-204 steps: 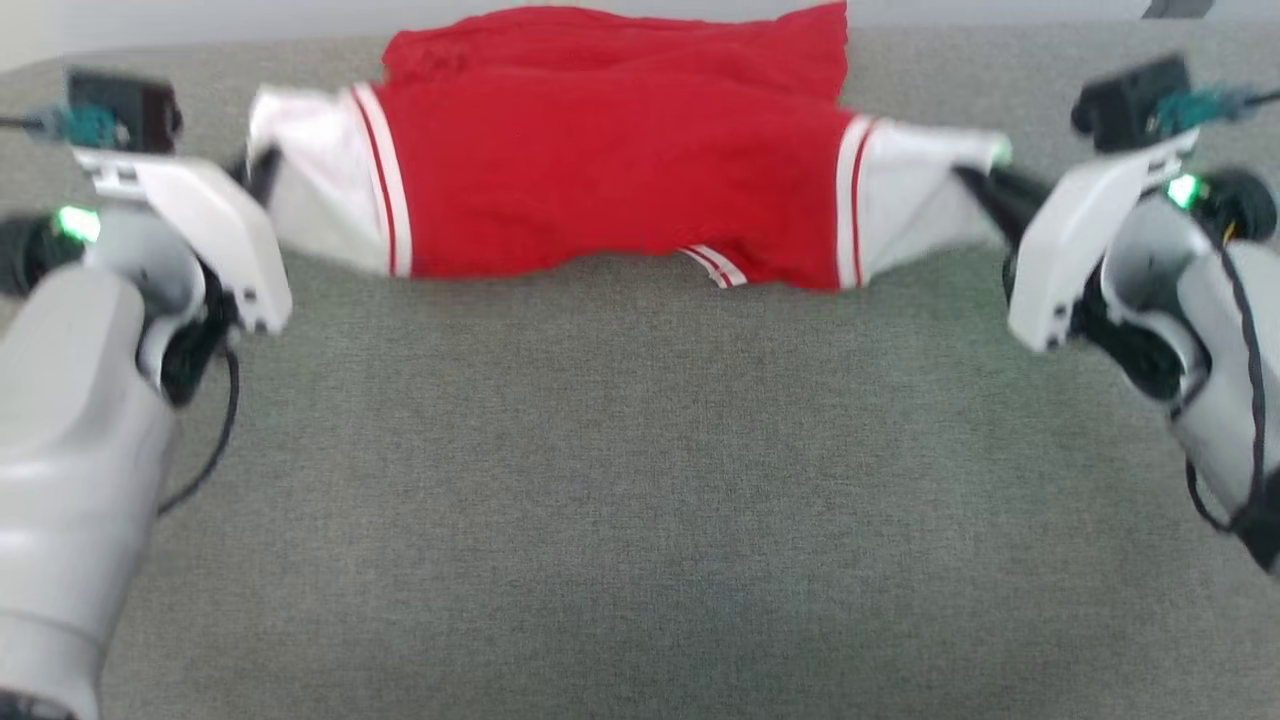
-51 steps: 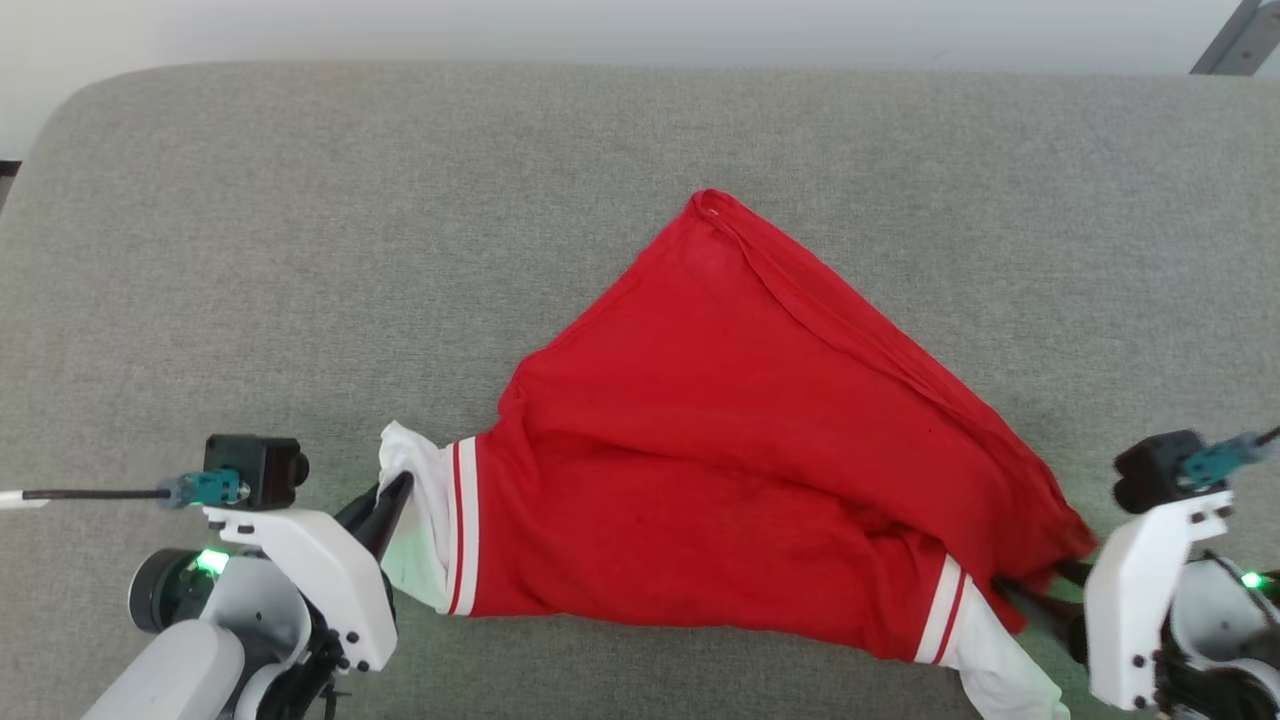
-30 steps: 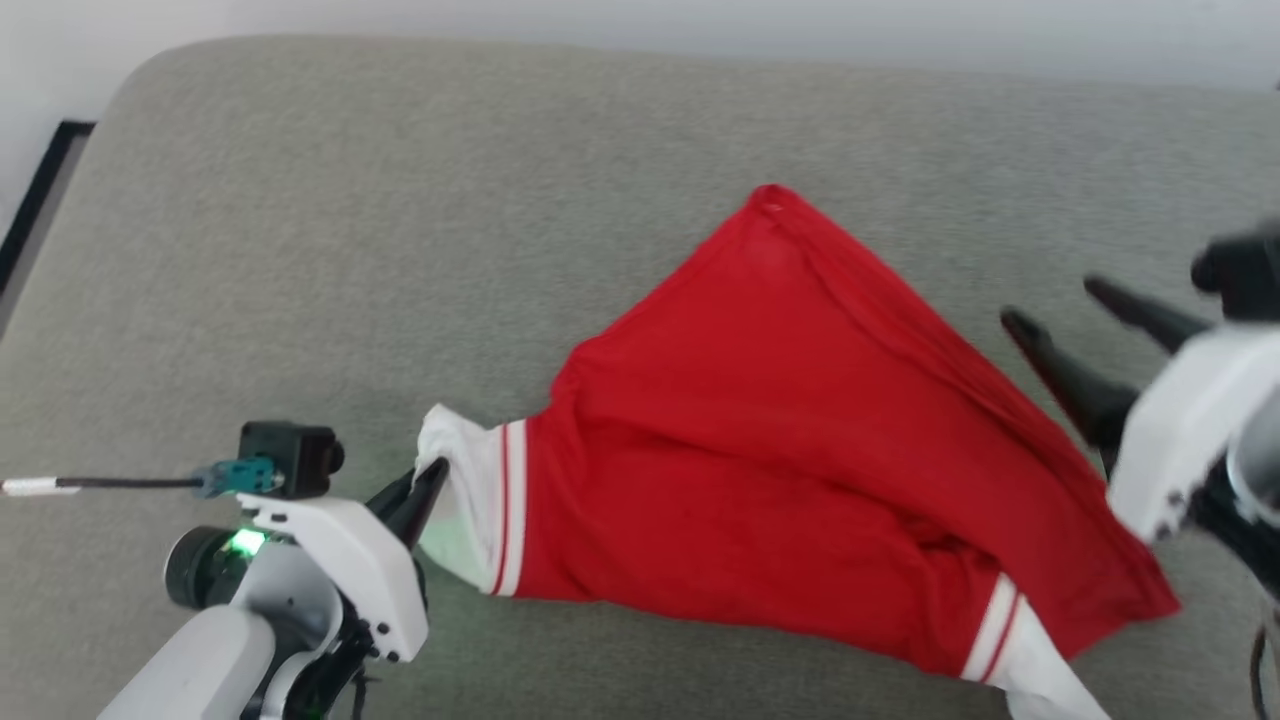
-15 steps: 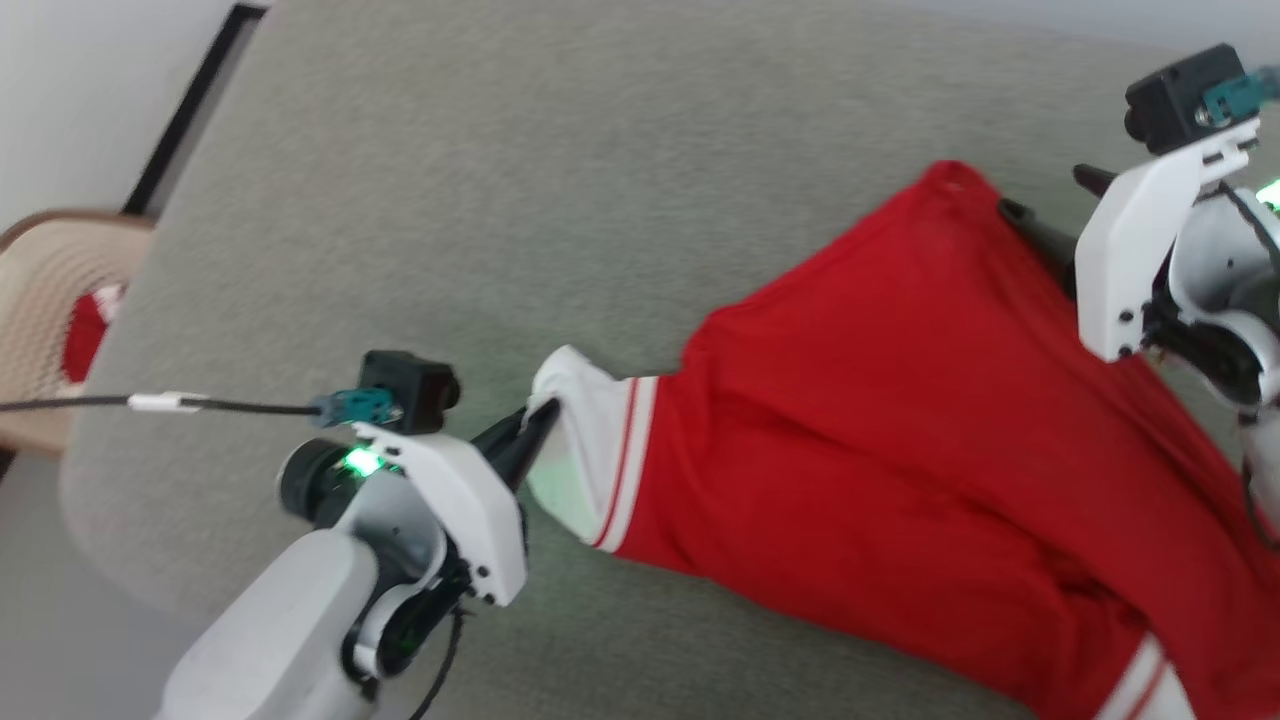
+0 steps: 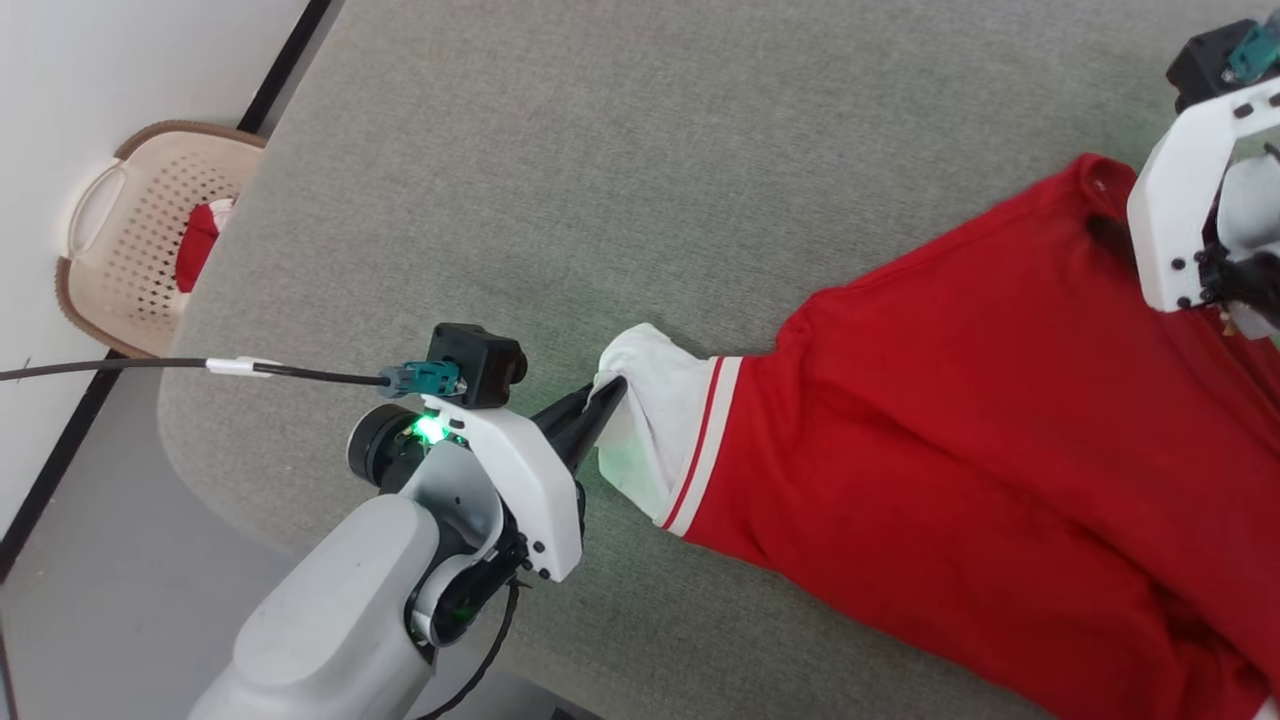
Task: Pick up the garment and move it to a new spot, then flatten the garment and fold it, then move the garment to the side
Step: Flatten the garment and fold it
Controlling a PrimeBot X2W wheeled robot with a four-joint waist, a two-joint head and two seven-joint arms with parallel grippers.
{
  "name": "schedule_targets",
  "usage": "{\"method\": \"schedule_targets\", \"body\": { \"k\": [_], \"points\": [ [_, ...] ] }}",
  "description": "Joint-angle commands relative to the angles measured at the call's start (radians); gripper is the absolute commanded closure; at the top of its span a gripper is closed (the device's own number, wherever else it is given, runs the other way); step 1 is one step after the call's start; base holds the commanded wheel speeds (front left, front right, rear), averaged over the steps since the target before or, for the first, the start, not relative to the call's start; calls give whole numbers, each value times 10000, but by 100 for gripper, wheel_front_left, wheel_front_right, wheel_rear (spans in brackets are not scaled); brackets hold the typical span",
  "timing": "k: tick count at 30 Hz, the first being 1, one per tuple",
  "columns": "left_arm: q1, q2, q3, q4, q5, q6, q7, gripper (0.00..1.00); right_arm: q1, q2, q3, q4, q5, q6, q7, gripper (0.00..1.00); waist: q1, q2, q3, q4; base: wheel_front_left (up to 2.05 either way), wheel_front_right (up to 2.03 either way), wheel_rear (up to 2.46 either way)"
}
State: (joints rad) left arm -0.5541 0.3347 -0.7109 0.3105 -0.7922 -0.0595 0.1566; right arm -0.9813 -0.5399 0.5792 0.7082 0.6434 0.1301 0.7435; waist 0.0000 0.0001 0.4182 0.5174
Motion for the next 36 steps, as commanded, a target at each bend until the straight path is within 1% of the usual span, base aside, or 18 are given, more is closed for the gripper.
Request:
{"method": "schedule_targets", "body": {
  "k": [1, 2, 4, 6, 7, 9, 11, 16, 20, 24, 27, 31, 36],
  "points": [
    [-176, -56, -16, 58, 23, -35, -98, 100, 987, 251, 680, 731, 147, 12, 736, 0, 0, -1, 61, 58, 0, 0, 0],
    [-213, -73, -26, 142, 15, -76, -86, 100, 1169, 277, 1006, 901, 328, 42, 1071, 0, 0, -1, 63, 69, 0, 0, 0],
    [-273, -97, -31, 283, -10, -112, -134, 100, 1336, 350, 1329, 1158, 700, 46, 1549, 0, 0, -1, 58, 56, 0, 0, 0],
    [-344, -81, -17, 419, -40, -146, -176, 100, 1324, 414, 1636, 1087, 958, 55, 1673, 0, 0, -1, 23, -3, 0, 0, 0],
    [-379, -46, 6, 484, -52, -160, -175, 100, 1251, 392, 1727, 973, 1062, 56, 1606, 100, 0, -1, -2, -57, 0, 0, 0],
    [-451, 73, 25, 581, -20, -184, -162, 100, 911, 207, 1875, 755, 1145, 55, 1269, 100, 0, -1, -75, -184, 0, 0, 0],
    [-519, 194, 92, 643, -29, -203, -143, 100, 464, -12, 1817, 548, 1272, 32, 845, 100, 0, -1, -171, -339, 0, 0, 0],
    [-873, 813, 296, 529, 48, -140, 159, 100, -324, -439, 1786, -105, 1702, 3, -31, 100, 0, -1, -536, -864, 0, 0, 0],
    [-1176, 1513, 392, 205, 159, -115, 687, 100, -505, -640, 1811, -727, 2051, 6, -706, 100, 0, -1, -948, -1412, 0, 0, 0],
    [-1618, 2213, 512, -209, 239, -69, 1381, 100, -381, -1080, 1634, -1162, 2325, 6, -1259, 100, 0, -1, -1406, -1969, 0, 0, 0],
    [-1983, 2768, 667, -427, 293, 4, 1863, 100, -297, -1300, 1466, -1581, 2474, 6, -1540, 100, 0, -1, -1714, -2396, 0, 0, 0],
    [-2538, 3315, 772, -595, 347, -14, 2453, 100, -179, -1729, 1038, -2114, 2532, 1, -1742, 100, 0, -1, -2087, -2903, 0, 0, 0],
    [-3155, 3670, 862, -775, 401, -29, 2994, 100, -18, -1938, 384, -2847, 2569, -7, -1730, 100, 0, -1, -2521, -3406, 0, 0, 0]
  ]
}}
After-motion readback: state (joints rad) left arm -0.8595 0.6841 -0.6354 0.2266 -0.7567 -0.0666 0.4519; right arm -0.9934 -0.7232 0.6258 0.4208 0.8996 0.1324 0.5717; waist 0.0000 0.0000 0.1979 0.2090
